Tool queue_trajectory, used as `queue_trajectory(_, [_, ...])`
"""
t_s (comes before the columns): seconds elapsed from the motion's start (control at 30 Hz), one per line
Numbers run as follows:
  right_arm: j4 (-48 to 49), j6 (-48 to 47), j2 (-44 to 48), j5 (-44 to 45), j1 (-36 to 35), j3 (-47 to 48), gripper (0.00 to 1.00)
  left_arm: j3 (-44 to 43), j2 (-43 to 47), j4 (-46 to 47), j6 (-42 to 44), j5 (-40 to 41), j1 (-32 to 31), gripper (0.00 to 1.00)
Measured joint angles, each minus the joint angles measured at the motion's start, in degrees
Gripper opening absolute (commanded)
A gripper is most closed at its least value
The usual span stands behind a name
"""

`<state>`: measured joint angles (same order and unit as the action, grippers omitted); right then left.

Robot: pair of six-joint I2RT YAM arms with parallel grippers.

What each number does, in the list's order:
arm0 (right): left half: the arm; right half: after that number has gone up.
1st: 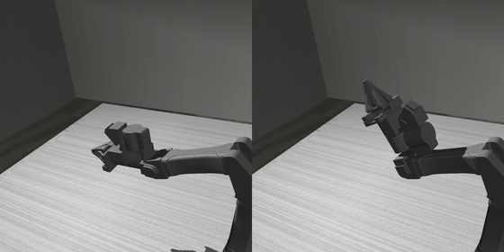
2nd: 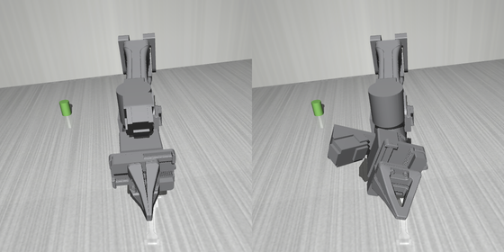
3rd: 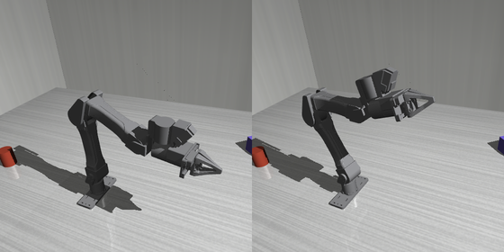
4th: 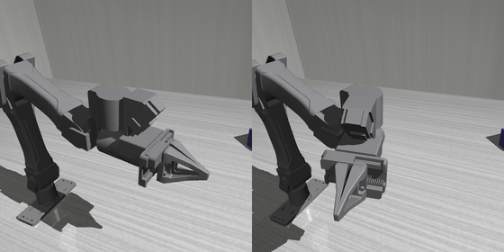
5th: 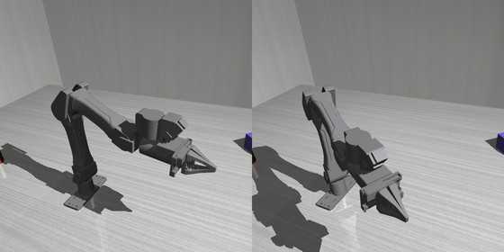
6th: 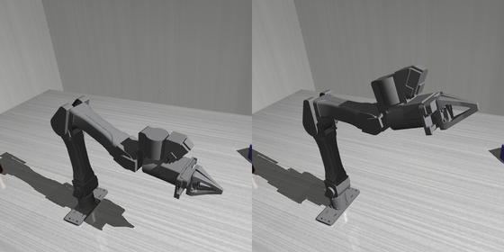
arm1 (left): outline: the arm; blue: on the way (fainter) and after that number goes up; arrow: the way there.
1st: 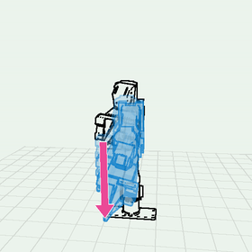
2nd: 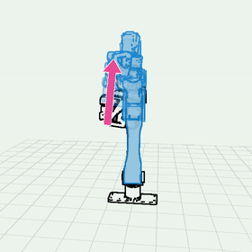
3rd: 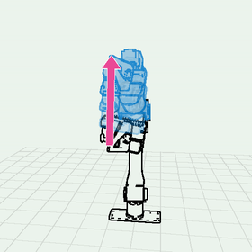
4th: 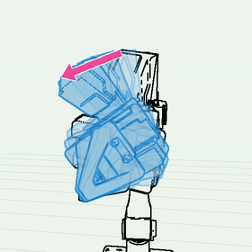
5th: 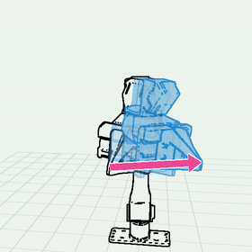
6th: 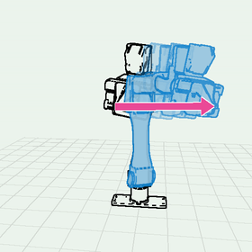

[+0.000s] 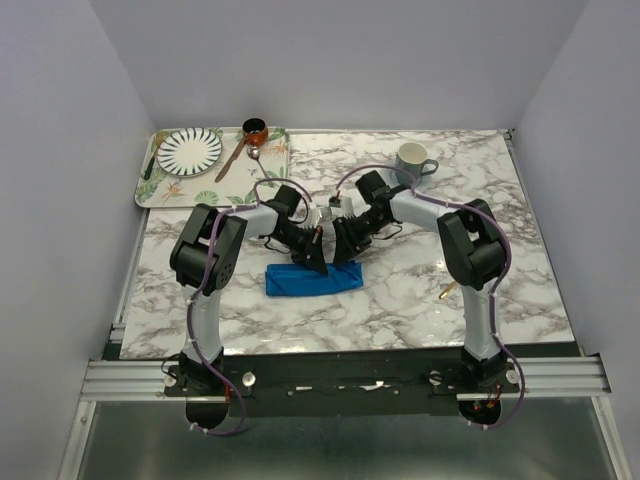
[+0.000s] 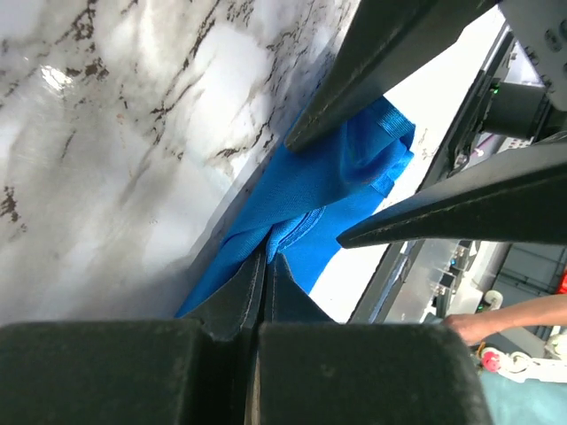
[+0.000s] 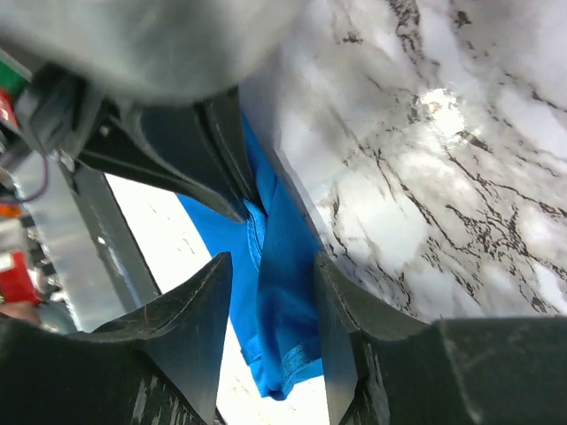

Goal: Fold the napkin into a case and place the utensils inside
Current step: Stuff the top corner of the smaller-rectangle-folded napkin at the center of the board.

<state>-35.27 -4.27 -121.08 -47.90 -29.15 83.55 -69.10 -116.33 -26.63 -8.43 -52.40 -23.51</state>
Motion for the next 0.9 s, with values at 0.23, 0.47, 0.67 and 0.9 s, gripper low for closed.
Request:
queue_trajectory(0.23, [0.2, -4.4, 0.5, 2.2, 0.0, -1.3, 0.49, -0.6, -1.0, 0.0, -1.6, -1.2, 0.2, 0.00])
queue_trajectory(0.47, [0.2, -6.4, 1.6, 5.8, -1.4, -1.9, 0.49, -0.9, -1.7, 0.5, -4.0, -1.7, 0.3, 0.00])
queue_trajectory(0.67, [0.2, -7.8, 2.4, 8.3, -2.4, -2.1, 0.49, -1.0, -2.1, 1.2, -6.8, -2.1, 0.3, 0.00])
queue_trajectory(0.9, [0.2, -8.9, 3.3, 12.3, -4.5, -2.2, 0.53, -1.0, -2.3, 1.8, -9.2, -2.1, 0.5, 0.00])
